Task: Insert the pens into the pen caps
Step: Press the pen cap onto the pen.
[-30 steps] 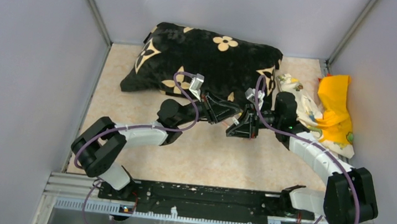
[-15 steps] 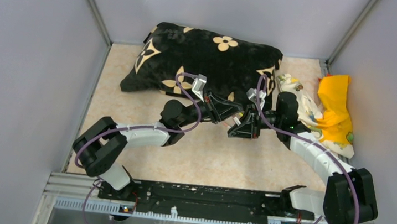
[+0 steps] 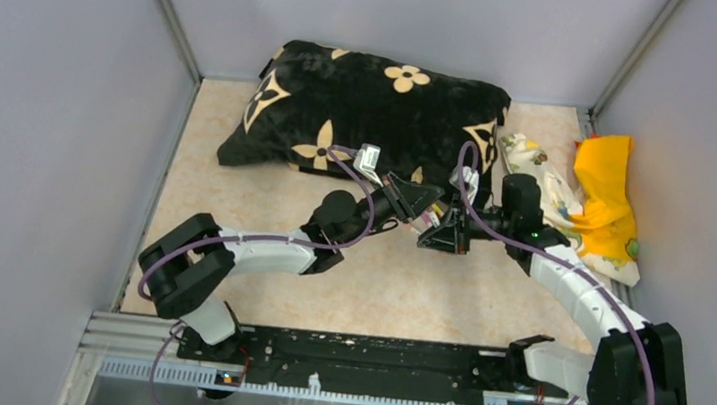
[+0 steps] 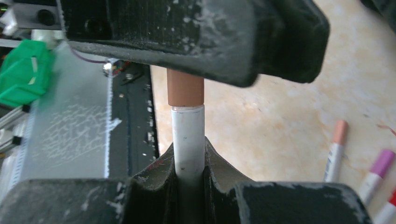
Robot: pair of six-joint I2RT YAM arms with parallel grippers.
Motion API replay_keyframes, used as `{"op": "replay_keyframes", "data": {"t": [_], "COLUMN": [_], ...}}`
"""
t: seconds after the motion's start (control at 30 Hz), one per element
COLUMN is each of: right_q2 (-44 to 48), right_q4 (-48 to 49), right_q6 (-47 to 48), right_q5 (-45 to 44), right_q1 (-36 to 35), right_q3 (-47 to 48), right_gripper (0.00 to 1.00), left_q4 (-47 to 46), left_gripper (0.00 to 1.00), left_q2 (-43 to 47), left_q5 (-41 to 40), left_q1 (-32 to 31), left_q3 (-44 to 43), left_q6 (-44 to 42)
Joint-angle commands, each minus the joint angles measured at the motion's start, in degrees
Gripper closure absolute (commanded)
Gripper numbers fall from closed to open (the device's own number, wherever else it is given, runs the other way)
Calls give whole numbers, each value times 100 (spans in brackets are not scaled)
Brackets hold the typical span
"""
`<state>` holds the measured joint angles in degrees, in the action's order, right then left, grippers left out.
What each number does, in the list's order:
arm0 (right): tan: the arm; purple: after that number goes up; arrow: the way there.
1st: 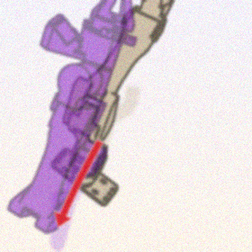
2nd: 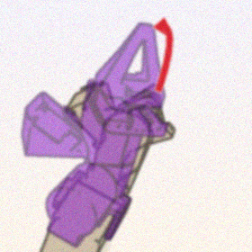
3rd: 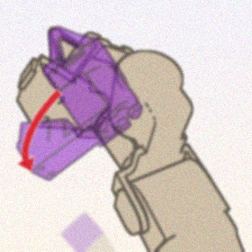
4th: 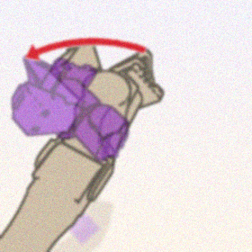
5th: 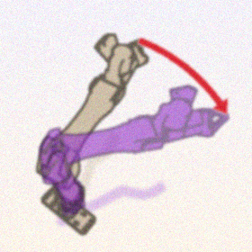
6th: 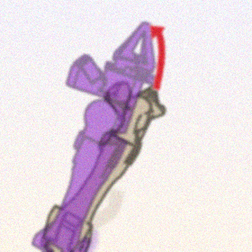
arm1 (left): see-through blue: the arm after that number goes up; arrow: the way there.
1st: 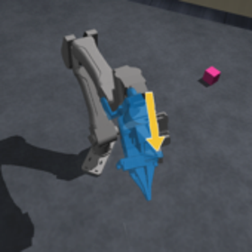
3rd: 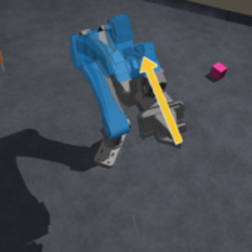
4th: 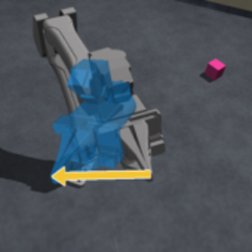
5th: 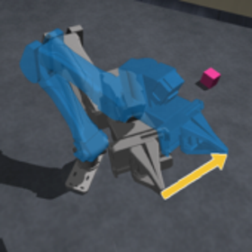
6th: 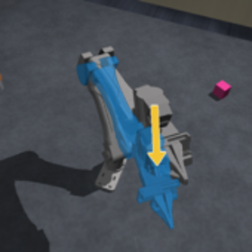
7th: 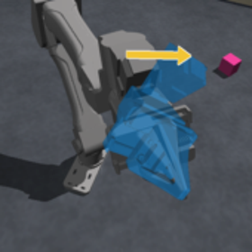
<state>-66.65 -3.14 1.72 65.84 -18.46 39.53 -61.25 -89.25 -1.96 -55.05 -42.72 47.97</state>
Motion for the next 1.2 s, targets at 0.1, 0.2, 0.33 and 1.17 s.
{"op": "replay_keyframes", "data": {"t": [0.1,0.2,0.33,1.17], "right_q2": [333,390,427,515], "right_q4": [80,-18,6,324], "right_q6": [791,938,842,529], "right_q5": [-2034,-2509,-2414,-2726], "right_q1": [-97,-97,-33,431], "right_q3": [690,759,815,879], "right_gripper": [100,100,100,100], "left_q4": [2318,2664,2411,4167], "left_gripper": [100,100,100,100], "left_q2": [-596,-713,-845,-1361], "left_q5": [-57,-82,268,1227], "left_q1": [-1023,-1188,-1296,-1685], "left_q3": [-435,-610,-506,-1434], "left_q6": [689,679,703,258]}}
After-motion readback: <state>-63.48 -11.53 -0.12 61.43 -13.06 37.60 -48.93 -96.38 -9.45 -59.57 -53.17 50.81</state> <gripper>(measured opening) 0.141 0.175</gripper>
